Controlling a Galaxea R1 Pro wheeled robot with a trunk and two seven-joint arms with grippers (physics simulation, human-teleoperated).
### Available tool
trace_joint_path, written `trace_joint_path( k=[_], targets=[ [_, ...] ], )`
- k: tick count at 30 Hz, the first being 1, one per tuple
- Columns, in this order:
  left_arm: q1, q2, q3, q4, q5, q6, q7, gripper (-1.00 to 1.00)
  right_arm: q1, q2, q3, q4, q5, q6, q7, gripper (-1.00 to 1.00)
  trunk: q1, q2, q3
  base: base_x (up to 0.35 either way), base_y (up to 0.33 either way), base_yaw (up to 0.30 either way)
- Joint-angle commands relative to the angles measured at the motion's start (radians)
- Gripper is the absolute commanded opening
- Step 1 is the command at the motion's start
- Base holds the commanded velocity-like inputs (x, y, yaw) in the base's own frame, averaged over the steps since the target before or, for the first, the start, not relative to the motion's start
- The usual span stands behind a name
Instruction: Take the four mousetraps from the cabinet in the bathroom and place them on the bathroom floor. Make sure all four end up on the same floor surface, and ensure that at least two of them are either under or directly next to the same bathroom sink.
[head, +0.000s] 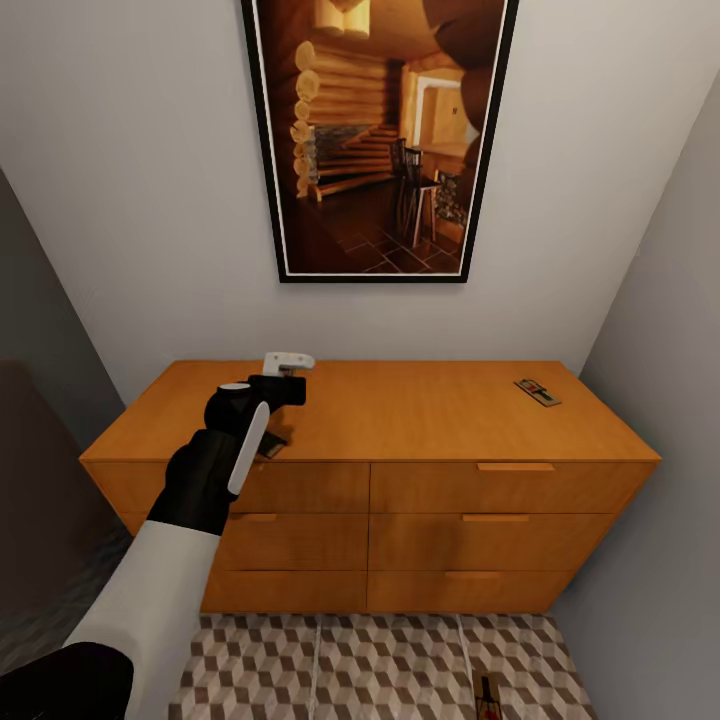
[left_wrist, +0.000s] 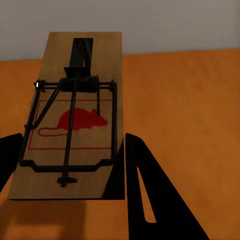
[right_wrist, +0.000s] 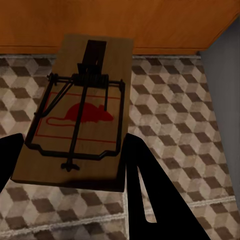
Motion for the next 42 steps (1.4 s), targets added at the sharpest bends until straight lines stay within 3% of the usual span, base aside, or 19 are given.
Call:
trace_joint_path(
  k=[1, 42],
  targets=[
    [-0.001, 0.001, -0.002, 0.001, 0.004, 0.004, 0.009, -1.00, 0.000, 0.000, -0.008, 0.001, 0.007, -0.003, 0.000, -1.00, 0.000, 0.000, -0.001, -0.030, 0.000, 0.000],
    [0.020, 0.007, -0.001, 0.004, 0.004, 0.003, 0.008, -1.00, -0.001, 0.000, -0.008, 0.001, 0.007, -0.003, 0.000, -1.00, 0.000, 0.000, -0.001, -0.321, 0.000, 0.000]
  ],
)
